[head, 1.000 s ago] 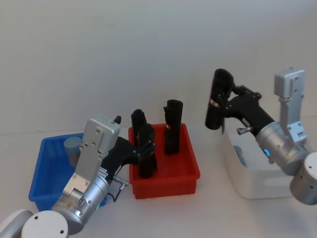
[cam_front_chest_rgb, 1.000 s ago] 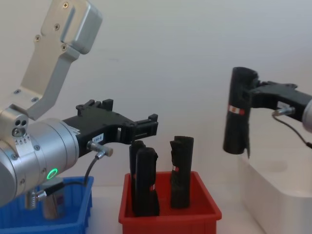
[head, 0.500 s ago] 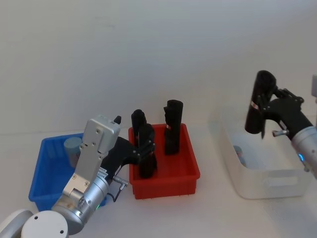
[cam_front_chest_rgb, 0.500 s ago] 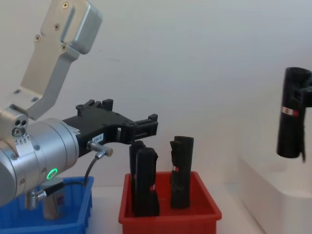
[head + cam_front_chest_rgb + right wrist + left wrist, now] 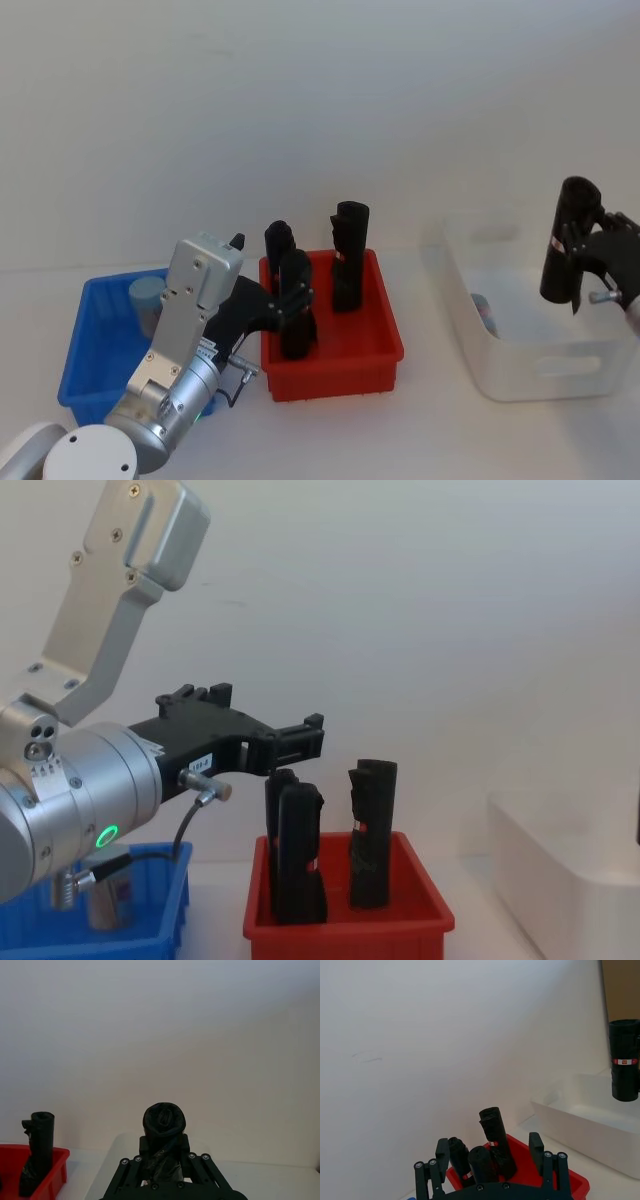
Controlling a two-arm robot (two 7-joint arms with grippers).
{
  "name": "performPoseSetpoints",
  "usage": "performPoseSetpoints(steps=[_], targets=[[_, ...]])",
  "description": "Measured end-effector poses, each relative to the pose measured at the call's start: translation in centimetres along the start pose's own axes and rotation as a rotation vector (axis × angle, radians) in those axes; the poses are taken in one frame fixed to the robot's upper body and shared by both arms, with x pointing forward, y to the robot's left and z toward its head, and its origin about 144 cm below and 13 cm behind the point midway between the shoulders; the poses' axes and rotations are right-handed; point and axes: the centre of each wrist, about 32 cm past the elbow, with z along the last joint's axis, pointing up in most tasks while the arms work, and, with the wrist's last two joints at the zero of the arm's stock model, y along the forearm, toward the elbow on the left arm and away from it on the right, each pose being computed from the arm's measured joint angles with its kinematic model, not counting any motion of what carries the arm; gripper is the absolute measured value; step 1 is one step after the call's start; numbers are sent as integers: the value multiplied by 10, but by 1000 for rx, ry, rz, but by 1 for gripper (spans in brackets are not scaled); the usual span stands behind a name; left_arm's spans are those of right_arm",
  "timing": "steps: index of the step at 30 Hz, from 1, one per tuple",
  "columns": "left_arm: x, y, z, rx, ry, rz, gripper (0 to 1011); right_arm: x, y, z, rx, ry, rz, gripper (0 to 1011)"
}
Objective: Pick the cotton swabs from the blue box and place them into the white box.
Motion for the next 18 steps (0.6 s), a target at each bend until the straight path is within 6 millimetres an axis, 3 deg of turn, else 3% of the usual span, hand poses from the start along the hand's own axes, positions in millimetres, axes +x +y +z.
performPoseSetpoints(steps=[5,18], targets=[[0,0,0,0,0,0,1004,4,-3,-7,-25,-4,-13,407],[0,0,0,0,0,0,1004,10,-8,-16,-45,-7,-25,815]])
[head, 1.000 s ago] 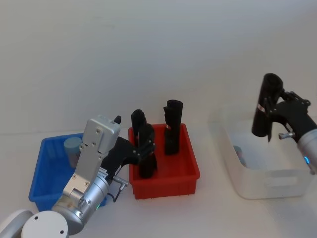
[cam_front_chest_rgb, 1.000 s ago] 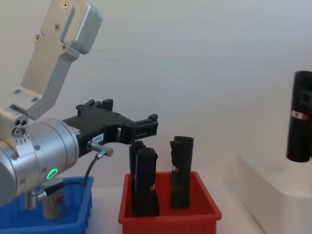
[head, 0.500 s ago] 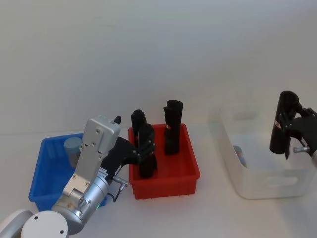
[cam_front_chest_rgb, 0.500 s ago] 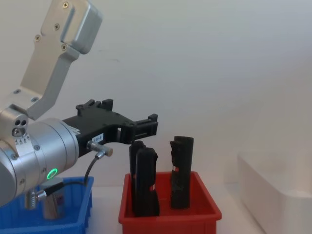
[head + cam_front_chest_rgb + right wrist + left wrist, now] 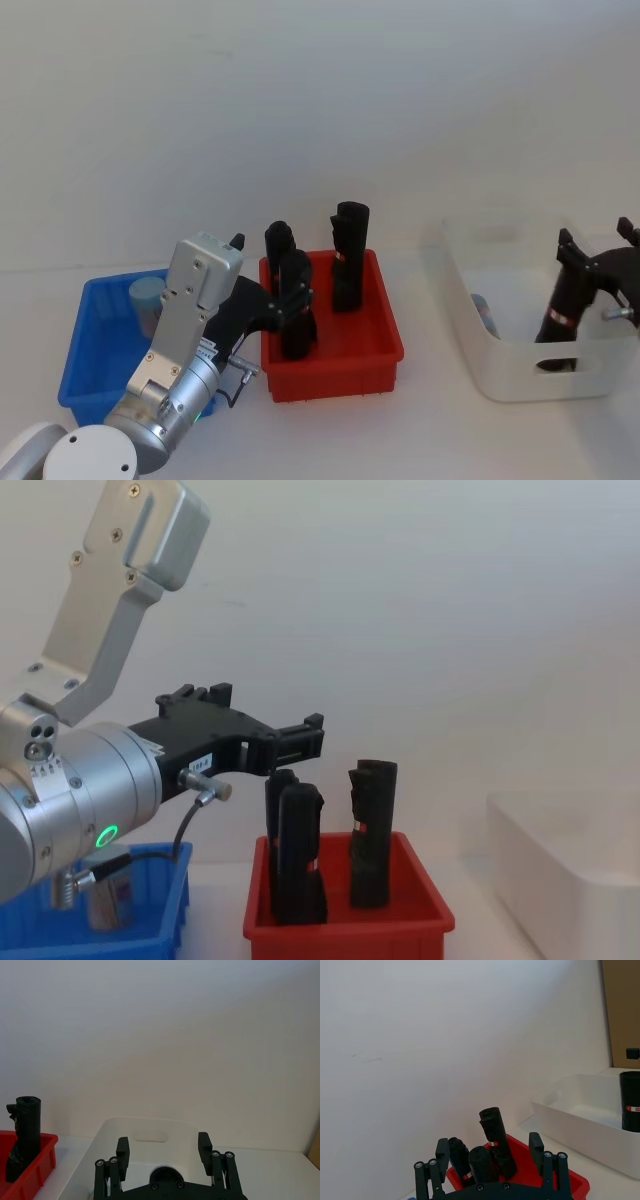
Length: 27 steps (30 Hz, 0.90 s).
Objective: Pick the cotton swabs from the blue box and place them into the white box.
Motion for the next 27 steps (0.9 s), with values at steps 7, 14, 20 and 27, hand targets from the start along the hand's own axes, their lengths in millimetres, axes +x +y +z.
performPoseSetpoints(steps=[7,14,20,27], targets=[[0,0,0,0,0,0,1004,1,-2,-2,3,2,-1,996],[0,0,0,0,0,0,1004,2,-3,-2,7,3,0,1001],[0,0,0,0,0,0,1004,2,-4,-2,8,4,0,1001],[0,0,0,0,0,0,1004,2,-4,-2,10,4,1,1002]])
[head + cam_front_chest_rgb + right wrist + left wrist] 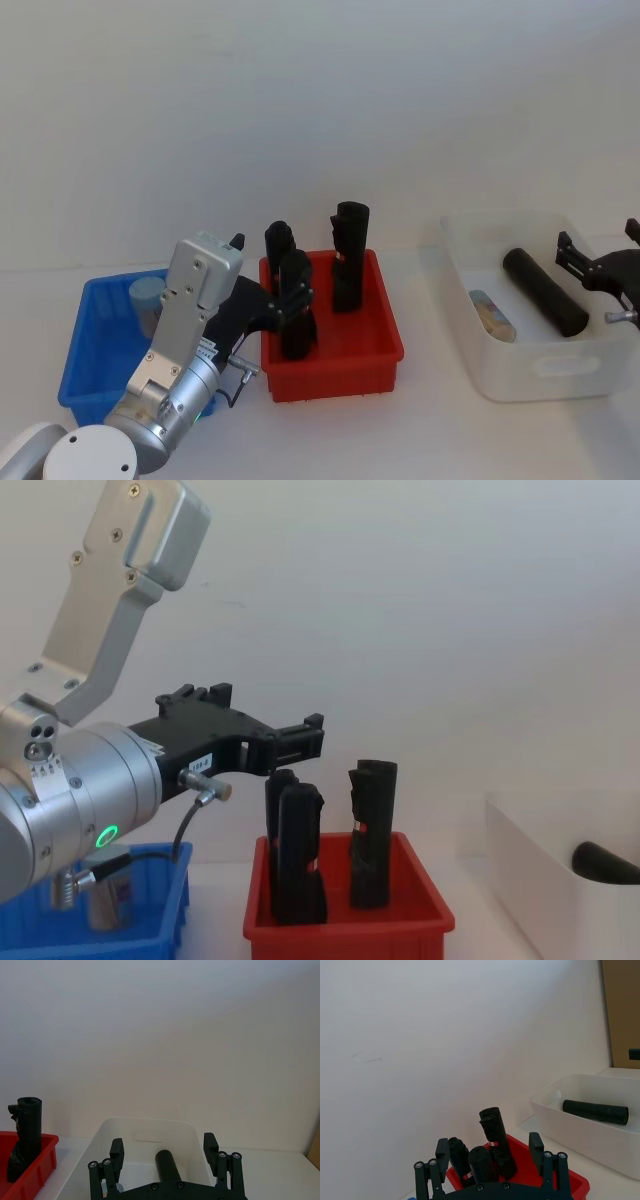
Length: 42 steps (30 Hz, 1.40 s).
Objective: Pick the cotton swabs from the blue box and place them into the white box.
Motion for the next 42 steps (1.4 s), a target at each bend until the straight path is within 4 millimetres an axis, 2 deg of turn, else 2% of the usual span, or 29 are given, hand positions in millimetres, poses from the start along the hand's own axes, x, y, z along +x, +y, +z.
performPoseSetpoints(steps=[42], targets=[[0,0,0,0,0,0,1004,0,0,0,1,0,0,1002]])
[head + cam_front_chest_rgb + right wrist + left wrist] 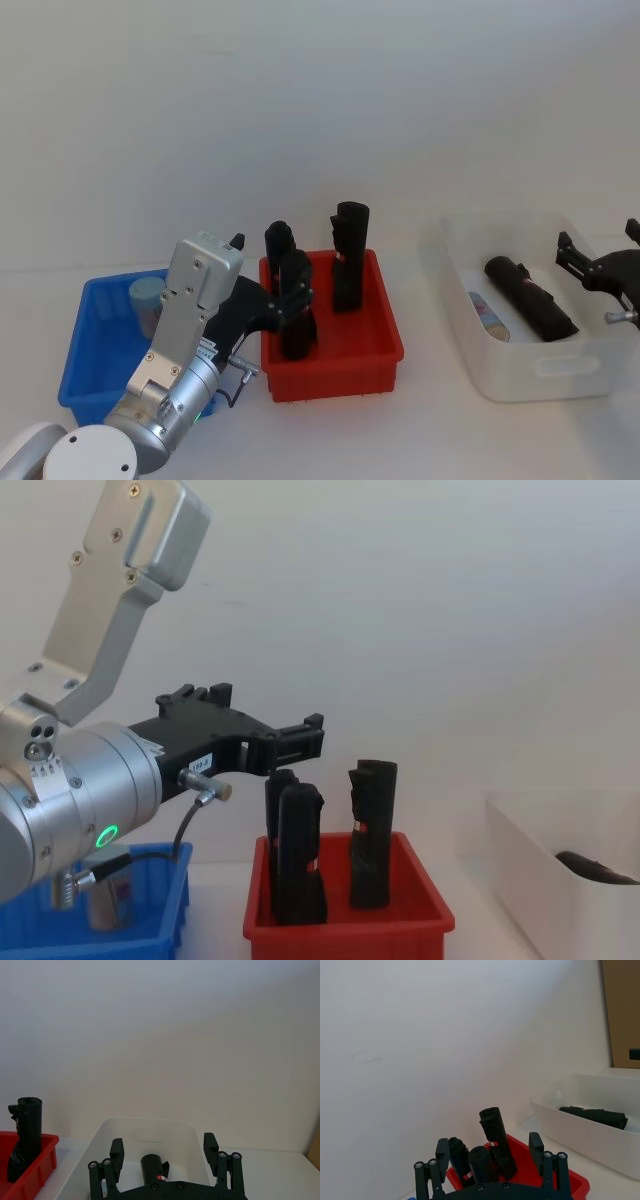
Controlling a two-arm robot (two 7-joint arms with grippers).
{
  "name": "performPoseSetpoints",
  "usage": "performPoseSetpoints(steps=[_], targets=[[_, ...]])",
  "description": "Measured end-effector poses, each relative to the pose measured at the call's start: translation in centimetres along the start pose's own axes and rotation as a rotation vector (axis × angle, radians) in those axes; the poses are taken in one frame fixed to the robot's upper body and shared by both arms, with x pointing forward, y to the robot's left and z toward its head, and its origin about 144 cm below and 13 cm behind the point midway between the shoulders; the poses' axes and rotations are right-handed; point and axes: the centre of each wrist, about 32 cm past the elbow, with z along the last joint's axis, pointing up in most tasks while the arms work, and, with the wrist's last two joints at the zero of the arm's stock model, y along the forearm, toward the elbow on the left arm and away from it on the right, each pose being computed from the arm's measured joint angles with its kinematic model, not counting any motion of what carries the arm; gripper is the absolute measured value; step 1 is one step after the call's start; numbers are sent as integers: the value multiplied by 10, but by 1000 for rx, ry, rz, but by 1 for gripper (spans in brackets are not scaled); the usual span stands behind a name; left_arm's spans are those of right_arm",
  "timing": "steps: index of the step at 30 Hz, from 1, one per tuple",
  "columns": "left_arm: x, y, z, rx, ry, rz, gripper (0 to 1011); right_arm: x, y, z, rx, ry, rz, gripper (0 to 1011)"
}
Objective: Pick the cotton swabs from the blue box and place them into the white box.
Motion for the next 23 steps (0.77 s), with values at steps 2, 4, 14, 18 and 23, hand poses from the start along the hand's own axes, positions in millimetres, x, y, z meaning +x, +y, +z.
performPoseSetpoints(steps=[2,4,14,18,23], targets=[[0,0,0,0,0,0,1004,0,0,0,0,0,0,1002],[0,0,0,0,0,0,1004,0,0,0,0,0,0,1002],[0,0,0,0,0,0,1004,0,0,0,0,0,0,1002],[0,0,0,0,0,0,1004,0,0,0,0,0,0,1002],[0,0,0,0,0,0,1004,0,0,0,0,0,0,1002]])
